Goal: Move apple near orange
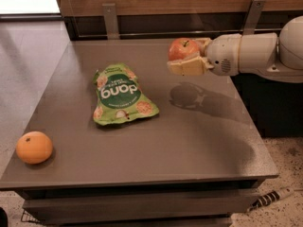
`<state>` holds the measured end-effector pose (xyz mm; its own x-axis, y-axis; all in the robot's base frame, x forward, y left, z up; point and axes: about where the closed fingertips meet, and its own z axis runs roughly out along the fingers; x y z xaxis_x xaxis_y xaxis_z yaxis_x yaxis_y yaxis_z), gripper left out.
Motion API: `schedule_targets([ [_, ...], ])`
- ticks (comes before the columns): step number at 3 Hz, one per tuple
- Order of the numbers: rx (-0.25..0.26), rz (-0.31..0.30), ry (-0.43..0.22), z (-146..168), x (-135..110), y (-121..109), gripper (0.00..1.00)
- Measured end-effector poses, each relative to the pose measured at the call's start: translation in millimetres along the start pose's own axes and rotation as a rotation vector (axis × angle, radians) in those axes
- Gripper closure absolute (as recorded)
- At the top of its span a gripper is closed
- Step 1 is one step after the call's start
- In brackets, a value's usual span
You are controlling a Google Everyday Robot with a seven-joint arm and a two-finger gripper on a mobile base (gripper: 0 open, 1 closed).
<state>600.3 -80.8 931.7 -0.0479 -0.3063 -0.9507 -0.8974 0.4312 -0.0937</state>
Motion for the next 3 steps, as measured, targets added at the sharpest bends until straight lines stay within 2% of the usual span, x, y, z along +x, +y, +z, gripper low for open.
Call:
schedule_targets([
  [1, -0.058, -0.014, -0.021, 2, 0, 51, 1.0],
  [2, -0.188, -0.091, -0.037, 28, -2, 123, 1.0],
  [3, -0.189, -0.09, -0.035, 30, -2, 126, 1.0],
])
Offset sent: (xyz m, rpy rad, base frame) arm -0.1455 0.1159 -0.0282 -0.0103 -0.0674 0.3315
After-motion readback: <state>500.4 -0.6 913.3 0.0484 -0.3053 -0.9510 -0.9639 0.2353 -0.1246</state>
